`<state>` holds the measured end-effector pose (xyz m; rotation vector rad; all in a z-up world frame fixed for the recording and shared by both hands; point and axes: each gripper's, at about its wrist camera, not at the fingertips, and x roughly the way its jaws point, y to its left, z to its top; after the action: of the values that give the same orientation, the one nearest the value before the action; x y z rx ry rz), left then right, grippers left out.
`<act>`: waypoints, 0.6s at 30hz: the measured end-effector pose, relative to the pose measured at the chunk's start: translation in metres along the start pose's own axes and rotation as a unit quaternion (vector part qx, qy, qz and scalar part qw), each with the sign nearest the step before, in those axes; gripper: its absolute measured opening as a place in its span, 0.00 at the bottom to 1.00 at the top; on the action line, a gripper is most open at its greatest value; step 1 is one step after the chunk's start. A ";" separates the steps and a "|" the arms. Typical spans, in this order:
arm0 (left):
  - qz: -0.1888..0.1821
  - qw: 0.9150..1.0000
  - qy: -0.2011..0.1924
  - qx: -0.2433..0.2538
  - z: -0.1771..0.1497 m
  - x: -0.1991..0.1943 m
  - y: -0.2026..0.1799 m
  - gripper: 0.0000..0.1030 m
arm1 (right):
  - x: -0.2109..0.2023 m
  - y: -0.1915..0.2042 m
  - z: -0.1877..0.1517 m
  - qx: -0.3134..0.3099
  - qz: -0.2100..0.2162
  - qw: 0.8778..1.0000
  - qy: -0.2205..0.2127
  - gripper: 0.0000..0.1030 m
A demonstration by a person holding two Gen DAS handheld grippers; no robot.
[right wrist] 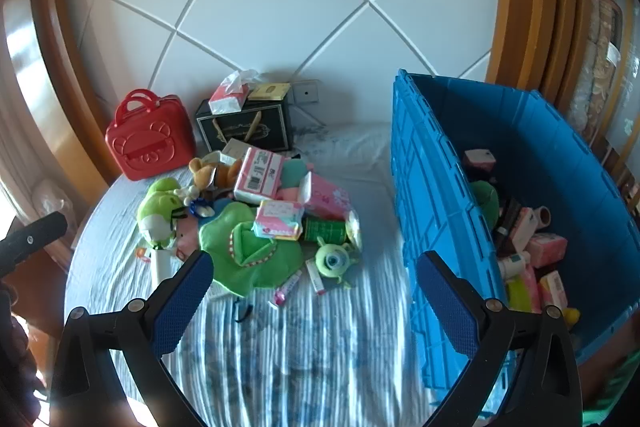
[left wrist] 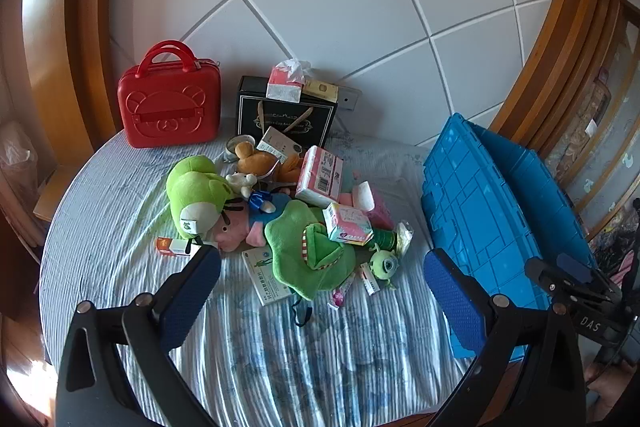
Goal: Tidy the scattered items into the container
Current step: 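Move both tools toward the pile of items on the bed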
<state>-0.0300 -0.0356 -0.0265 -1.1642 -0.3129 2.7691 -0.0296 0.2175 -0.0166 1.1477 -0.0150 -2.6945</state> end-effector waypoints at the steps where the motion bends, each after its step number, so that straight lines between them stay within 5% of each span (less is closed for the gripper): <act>1: 0.013 1.000 -0.005 -0.002 0.000 0.001 0.004 1.00 | 0.001 0.001 0.001 -0.001 0.000 1.000 0.001 1.00; 8: 0.069 0.998 -0.007 0.015 -0.008 0.018 0.029 1.00 | 0.017 0.009 0.001 -0.007 0.004 1.000 0.014 1.00; 18: 0.089 0.995 0.010 0.051 -0.022 0.053 0.041 1.00 | 0.064 0.021 -0.014 -0.014 0.020 0.998 0.052 1.00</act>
<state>-0.0526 -0.0626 -0.0877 -1.2512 -0.0664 2.8809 -0.0584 0.1851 -0.0699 1.2631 0.0162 -2.5896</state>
